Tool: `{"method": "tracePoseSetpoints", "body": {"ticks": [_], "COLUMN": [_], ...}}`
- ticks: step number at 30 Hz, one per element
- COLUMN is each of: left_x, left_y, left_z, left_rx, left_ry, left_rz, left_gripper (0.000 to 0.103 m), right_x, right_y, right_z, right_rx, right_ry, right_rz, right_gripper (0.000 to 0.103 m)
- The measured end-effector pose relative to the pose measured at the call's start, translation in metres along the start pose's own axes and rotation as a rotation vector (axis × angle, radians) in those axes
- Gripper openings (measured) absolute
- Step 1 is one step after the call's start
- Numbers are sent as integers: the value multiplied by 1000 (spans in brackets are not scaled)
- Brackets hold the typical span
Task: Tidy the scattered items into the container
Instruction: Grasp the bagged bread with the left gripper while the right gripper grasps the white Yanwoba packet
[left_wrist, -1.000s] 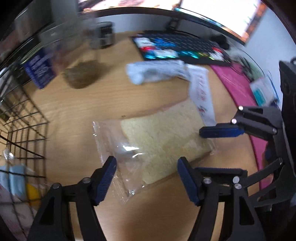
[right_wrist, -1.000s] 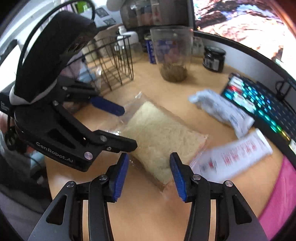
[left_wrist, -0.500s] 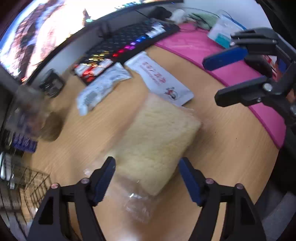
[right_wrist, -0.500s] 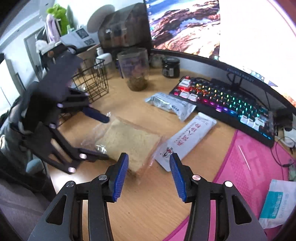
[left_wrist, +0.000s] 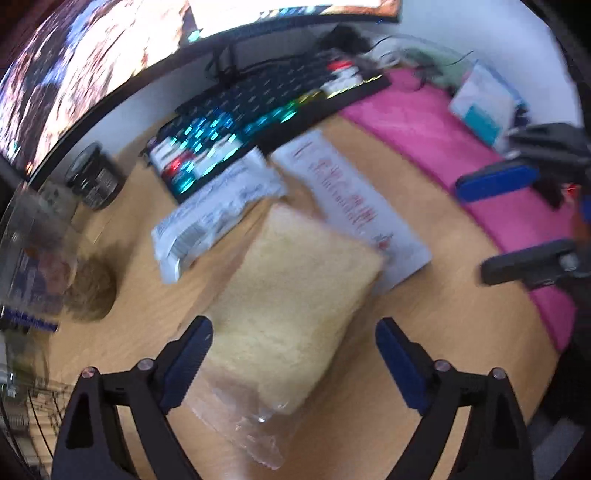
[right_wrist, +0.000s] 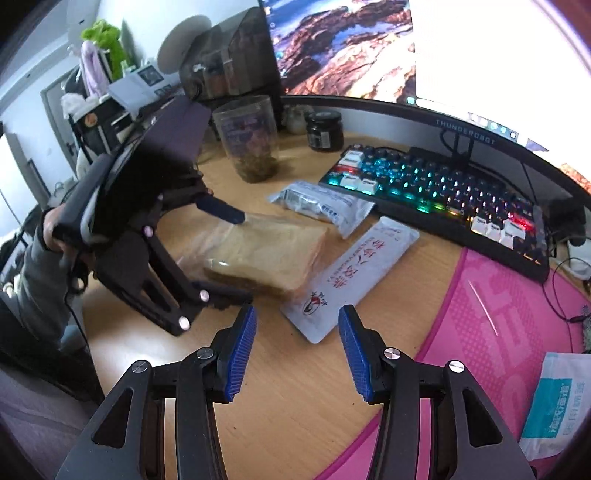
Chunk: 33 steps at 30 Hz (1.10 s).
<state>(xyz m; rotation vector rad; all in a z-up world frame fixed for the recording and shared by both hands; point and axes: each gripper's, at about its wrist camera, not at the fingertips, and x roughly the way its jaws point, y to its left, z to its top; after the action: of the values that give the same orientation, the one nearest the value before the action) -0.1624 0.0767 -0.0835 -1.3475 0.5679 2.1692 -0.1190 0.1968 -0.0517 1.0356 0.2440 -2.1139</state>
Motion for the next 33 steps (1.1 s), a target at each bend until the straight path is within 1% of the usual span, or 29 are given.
{"method": "tracePoseSetpoints", "body": {"ticks": [1,2,3,4,8,10,11,15,17,18,19,21,24,27,29,32,33], "left_x": [0,4,11,19,29,35,37,36,37,35,33,27,21,16,13,9,7], "left_y": [0,3,9,15,29,27,23,20,21,19,17,15,15,14,14,15,18], "left_z": [3,6,9,11,12,11,9,6,4,1,-2,-9,-21,-31,-38,-47,-52], "left_rx": [18,18,-1,-29,-90,-84,-74,-89,-132,-144,-148,-177,-237,-288,-327,-358,-367], "left_ry": [-15,-14,0,12,5,11,17,7,9,10,8,3,2,-4,-16,-31,-37], "left_rz": [0,7,8,-8,-43,-51,-43,-50,-39,-28,-20,0,33,54,65,91,93], "left_gripper": [90,90,90,91,94,100,103,102,102,100,95,89,87,84,84,84,83], "right_x": [1,2,3,4,3,3,3,2,1,2,2,7,21,39,51,69,75], "right_y": [-1,-2,-2,-2,-4,-6,-8,-11,-13,-15,-17,-23,-29,-23,-20,-21,-23], "right_z": [0,0,-1,-1,-3,-5,-6,-6,-5,-4,-2,2,8,16,21,27,28], "right_rx": [4,6,5,6,18,23,27,41,53,63,74,123,188,196,209,236,245], "right_ry": [-1,-1,-1,-2,-9,-9,-9,-19,-26,-31,-37,-47,-37,-15,0,25,37], "right_rz": [2,3,5,9,19,15,17,14,2,-19,-40,-85,-132,-217,-252,-310,-349], "right_gripper": [48,48,48,48,48,48,48,48,48,48,48,51,52,53,54,54,55]}}
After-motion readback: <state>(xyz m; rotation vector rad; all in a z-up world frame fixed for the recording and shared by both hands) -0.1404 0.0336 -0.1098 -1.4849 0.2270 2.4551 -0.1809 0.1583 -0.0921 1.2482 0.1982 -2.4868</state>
